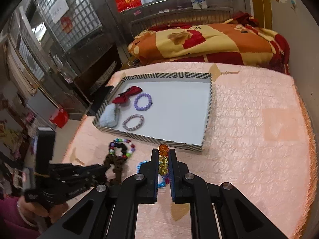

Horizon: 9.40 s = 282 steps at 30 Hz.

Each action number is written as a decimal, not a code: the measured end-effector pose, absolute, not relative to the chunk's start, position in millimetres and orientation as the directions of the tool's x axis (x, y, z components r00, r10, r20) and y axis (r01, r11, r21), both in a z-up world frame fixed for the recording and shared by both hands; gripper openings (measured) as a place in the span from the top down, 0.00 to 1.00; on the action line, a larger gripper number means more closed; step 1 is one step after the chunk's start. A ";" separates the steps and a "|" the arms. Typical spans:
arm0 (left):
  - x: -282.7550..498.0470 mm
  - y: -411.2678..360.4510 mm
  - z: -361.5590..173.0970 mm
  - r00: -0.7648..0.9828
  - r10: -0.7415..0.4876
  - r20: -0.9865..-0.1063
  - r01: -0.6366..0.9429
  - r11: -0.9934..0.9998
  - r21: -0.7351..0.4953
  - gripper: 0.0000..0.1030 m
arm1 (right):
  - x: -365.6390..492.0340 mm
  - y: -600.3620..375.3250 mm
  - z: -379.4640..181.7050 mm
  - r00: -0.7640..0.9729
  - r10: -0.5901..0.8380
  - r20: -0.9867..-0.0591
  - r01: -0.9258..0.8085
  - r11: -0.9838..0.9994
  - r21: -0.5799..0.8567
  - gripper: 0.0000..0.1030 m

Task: Organize jewelry
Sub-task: 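Grasp the brown scrunchie and leopard bow with the left gripper while the right grasps the rainbow bracelet, then carry the scrunchie, bow and rainbow bracelet into the tray and open both grippers, then withdraw both grippers from the tray toward the remaining bracelets, then lower the left gripper onto the black scrunchie with coloured beads, then lift the beaded black scrunchie with the left gripper while the right grasps the teal-green bead bracelet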

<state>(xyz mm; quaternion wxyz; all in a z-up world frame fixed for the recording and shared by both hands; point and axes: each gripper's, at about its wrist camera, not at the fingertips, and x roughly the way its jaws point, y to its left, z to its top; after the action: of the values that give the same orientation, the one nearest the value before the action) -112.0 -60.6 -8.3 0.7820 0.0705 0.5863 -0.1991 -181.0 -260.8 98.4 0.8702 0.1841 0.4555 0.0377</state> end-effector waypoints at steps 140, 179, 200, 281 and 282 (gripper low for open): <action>76.5 -76.8 36.0 0.370 -0.217 -0.903 0.352 0.933 -0.080 0.58 | -33.8 -232.7 32.7 0.440 0.058 -0.896 0.275 0.941 0.196 0.60; -86.3 -65.5 21.6 0.321 -0.203 -0.925 0.319 0.943 -0.097 0.45 | -162.8 -223.2 46.8 0.435 0.039 -0.899 0.273 0.946 0.173 0.48; -119.8 -75.6 11.9 0.315 -0.175 -0.933 0.305 0.949 -0.075 0.45 | -196.1 -236.7 41.0 0.412 0.031 -0.911 0.278 0.948 0.157 0.46; -17.9 -50.2 -41.0 0.082 -0.227 -0.970 0.144 0.966 -0.213 0.80 | -163.9 -241.3 0.0 0.362 0.110 -0.926 0.300 0.926 0.227 0.44; -17.2 -50.5 -39.4 0.087 -0.233 -0.969 0.145 0.965 -0.219 0.81 | -163.3 -240.3 -0.7 0.360 0.111 -0.926 0.300 0.926 0.228 0.44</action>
<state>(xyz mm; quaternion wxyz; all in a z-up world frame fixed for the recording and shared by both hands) -17.2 -50.5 -39.4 0.7364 -0.0333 0.6634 -0.1284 -163.3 -240.3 -0.7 0.8042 0.1825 0.5626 -0.0586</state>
